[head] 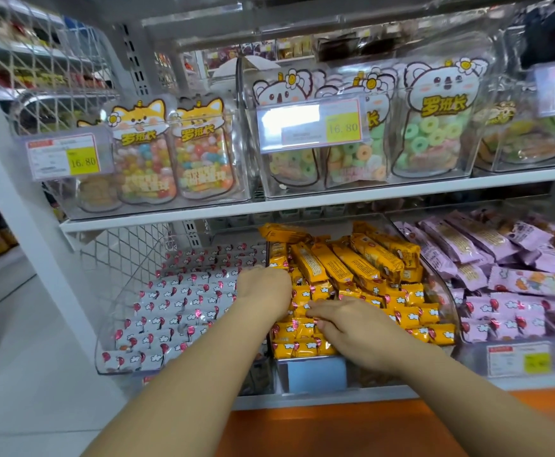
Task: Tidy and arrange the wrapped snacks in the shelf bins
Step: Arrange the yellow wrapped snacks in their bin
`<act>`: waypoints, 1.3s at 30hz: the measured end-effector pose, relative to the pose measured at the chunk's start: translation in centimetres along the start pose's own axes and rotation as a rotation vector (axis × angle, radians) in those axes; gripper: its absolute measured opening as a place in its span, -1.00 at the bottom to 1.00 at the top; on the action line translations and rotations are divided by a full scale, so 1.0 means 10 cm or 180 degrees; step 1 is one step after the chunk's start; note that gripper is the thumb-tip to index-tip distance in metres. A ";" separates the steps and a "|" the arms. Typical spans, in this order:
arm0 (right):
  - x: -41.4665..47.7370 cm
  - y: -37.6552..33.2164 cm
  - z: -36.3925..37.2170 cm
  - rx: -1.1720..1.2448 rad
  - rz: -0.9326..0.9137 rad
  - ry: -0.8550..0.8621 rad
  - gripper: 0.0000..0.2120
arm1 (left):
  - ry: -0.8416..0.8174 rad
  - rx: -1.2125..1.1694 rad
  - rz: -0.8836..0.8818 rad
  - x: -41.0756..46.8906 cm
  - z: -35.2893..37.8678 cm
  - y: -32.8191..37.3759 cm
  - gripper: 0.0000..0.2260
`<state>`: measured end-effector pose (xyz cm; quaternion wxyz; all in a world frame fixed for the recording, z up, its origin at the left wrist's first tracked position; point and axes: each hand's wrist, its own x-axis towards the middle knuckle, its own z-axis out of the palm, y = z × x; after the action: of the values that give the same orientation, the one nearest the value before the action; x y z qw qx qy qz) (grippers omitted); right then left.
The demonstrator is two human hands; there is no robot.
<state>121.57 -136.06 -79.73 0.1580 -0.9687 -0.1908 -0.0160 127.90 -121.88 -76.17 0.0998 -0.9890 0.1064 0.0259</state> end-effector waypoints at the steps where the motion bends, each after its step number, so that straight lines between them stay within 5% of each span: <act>1: -0.02 0.01 -0.05 0.0092 0.0047 0.0005 -0.61 | 0.0059 -0.0136 -0.0011 -0.01 0.02 -0.02 -0.74; 6: -0.15 0.06 -0.19 -0.0201 0.0296 0.0058 -0.57 | 0.0168 -0.0504 0.0033 -0.07 0.10 -0.09 -0.79; 17: -0.22 0.09 -0.19 -0.0118 0.0205 -0.0003 -0.57 | 0.0446 0.0326 0.0085 -0.20 0.06 -0.01 -0.76; 22: -0.20 0.24 -0.38 -0.0276 0.0416 0.1329 -0.68 | 0.1449 -0.0517 0.0737 -0.43 0.04 0.11 -0.68; 24: -0.19 0.34 -0.43 -0.0368 0.0748 0.1706 -0.74 | 0.1145 -0.1110 0.1040 -0.43 0.07 0.21 -0.67; 28: -0.18 0.41 -0.38 -0.0668 0.1071 0.1527 -0.72 | 0.0338 -0.1497 0.1341 -0.35 0.26 0.30 -0.60; 34: -0.10 0.48 -0.33 -0.0584 0.1051 0.1589 -0.91 | 0.0501 -0.0782 0.1317 -0.29 0.40 0.34 -0.63; 39: -0.18 0.45 -0.43 0.0140 0.0721 0.2101 -0.92 | 0.0588 -0.1362 0.1325 -0.29 0.35 0.30 -0.65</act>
<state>121.66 -141.99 -77.17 0.2328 -0.9227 -0.0210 -0.3066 124.33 -123.46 -79.96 -0.1281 -0.9426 0.3074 -0.0225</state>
